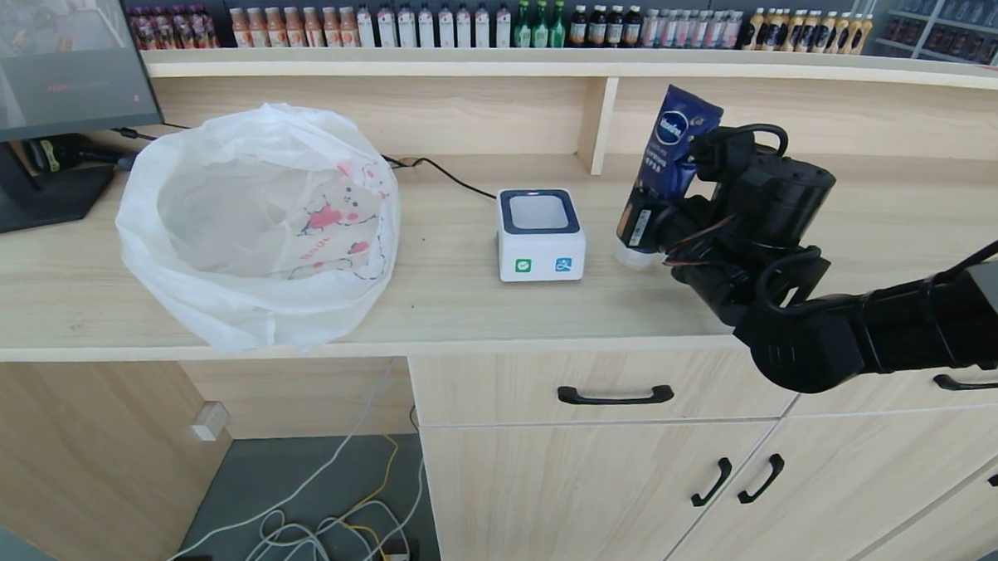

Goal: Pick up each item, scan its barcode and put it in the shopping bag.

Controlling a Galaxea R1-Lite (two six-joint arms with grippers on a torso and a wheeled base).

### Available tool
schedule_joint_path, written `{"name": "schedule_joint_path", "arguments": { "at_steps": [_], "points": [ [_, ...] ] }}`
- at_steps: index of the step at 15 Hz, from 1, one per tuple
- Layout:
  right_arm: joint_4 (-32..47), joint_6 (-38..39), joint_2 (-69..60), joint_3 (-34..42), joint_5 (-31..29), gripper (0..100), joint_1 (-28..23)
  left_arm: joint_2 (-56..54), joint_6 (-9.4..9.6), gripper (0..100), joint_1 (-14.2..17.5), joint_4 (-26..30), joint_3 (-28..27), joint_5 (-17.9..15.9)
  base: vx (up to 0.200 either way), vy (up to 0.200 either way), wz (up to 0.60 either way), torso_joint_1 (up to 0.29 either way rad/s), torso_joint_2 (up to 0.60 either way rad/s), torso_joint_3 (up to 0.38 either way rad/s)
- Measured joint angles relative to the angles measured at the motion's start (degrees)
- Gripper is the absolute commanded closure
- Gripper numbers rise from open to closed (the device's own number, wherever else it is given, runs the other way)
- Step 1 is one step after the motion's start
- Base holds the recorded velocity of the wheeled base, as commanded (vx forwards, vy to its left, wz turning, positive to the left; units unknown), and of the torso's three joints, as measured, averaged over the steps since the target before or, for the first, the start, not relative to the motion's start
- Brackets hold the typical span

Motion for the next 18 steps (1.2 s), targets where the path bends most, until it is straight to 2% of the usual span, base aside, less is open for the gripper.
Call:
{"name": "schedule_joint_path", "arguments": {
  "at_steps": [18],
  "points": [
    [0.02, -0.34, -4.96, -0.04, 1.06, 100, 1.49, 0.00, 0.00, 0, 0.00, 0.00, 0.00, 0.00, 0.000, 0.000, 0.00, 0.000, 0.00, 0.000]
  ]
}}
